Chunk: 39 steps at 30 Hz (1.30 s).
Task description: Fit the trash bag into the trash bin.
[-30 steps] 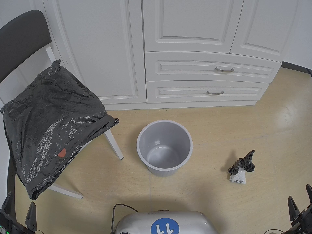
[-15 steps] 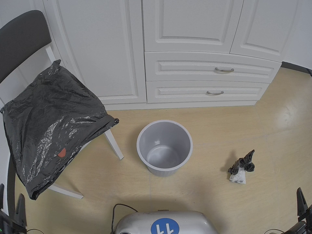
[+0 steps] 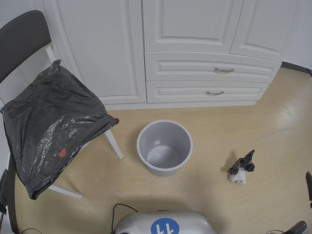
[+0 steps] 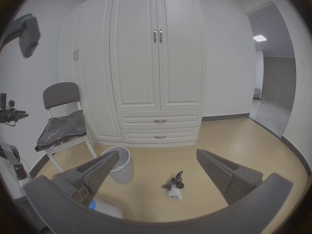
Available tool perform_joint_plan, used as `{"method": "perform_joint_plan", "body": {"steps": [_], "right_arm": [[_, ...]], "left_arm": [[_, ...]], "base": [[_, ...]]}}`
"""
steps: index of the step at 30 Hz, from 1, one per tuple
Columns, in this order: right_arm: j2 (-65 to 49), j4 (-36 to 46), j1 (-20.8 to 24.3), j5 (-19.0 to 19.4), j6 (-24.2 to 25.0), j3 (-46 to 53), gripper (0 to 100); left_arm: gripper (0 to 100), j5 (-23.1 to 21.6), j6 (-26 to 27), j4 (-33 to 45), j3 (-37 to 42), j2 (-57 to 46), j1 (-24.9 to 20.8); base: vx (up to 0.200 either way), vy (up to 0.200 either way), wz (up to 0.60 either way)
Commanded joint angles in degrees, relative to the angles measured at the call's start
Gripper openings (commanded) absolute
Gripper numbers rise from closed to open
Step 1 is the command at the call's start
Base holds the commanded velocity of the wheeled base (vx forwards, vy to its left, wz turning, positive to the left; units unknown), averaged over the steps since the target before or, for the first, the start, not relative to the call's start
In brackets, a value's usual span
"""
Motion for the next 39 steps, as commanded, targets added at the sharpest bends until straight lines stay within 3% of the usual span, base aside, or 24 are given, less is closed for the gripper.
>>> {"method": "perform_joint_plan", "body": {"steps": [1,4,11,15,23,33,39], "right_arm": [[28.92,0.69,0.03,-4.04,-4.85,-19.22,100],[29.79,0.43,0.64,-6.59,-5.64,-19.31,100],[29.18,0.43,1.26,-6.42,-2.39,-18.16,100],[30.76,0.34,2.40,-6.33,-2.22,-18.43,100],[32.17,0.43,7.24,-6.50,-2.48,-17.73,100],[32.17,0.43,7.50,-6.50,-3.97,-17.20,100],[31.64,0.43,7.50,-6.50,-5.38,-16.58,100]], "left_arm": [[100,1.26,15.50,2.68,-10.74,30.70,-0.49],[100,1.79,19.45,1.36,-11.01,34.92,-3.21],[100,3.02,21.92,1.09,-9.87,39.67,-6.02],[100,9.52,22.36,4.17,-7.84,41.16,-7.96],[100,11.99,22.18,4.70,-8.02,47.84,-11.74],[100,23.94,22.44,4.35,-8.02,51.10,-16.48],[100,26.22,22.53,4.61,-7.40,50.57,-17.45]], "base": [[0.000,0.000,0.00],[0.000,0.000,0.00],[0.000,0.000,0.00],[0.000,0.000,0.00],[0.000,0.000,0.00],[0.000,0.000,0.00],[0.000,0.000,0.00]]}}
